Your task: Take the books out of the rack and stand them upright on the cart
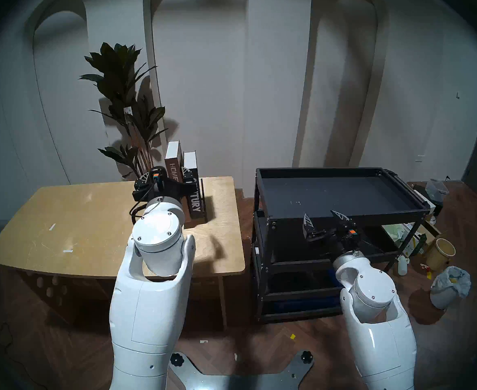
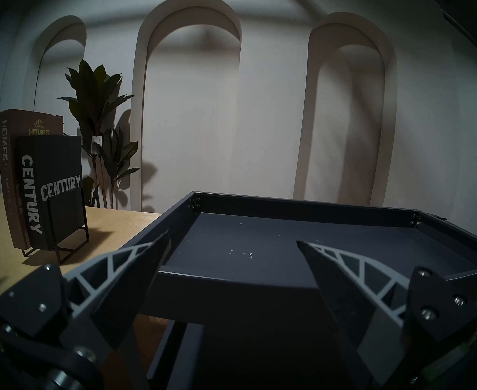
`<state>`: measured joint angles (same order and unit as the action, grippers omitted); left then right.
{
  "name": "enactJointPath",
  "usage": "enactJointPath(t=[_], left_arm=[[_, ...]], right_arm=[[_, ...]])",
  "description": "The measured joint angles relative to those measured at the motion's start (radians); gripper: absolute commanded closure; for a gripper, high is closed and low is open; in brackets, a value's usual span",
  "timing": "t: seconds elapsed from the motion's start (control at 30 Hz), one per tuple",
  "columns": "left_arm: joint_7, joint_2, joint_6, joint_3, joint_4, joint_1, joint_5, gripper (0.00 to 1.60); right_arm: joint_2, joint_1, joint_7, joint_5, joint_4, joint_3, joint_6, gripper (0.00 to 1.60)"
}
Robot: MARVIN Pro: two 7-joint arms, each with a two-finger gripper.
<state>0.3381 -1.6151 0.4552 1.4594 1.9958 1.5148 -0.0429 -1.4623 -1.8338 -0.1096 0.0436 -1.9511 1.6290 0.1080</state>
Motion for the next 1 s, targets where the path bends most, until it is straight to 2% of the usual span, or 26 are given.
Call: enactJointPath(t=[0.3, 1.0], left_arm=[[-0.012, -0.015, -0.003, 0.016, -0.125, -0.081, -0.024, 0.00], [-0.025, -0.040, -0.018, 0.057, -0.310, -0.247, -0.057, 0.00]], right_arm=[[-0.003, -0.010, 0.002, 0.006, -0.007, 0.005, -0.005, 0.00], [-0.010, -0.022, 0.026, 0.014, -0.017, 0.013, -0.014, 0.00]])
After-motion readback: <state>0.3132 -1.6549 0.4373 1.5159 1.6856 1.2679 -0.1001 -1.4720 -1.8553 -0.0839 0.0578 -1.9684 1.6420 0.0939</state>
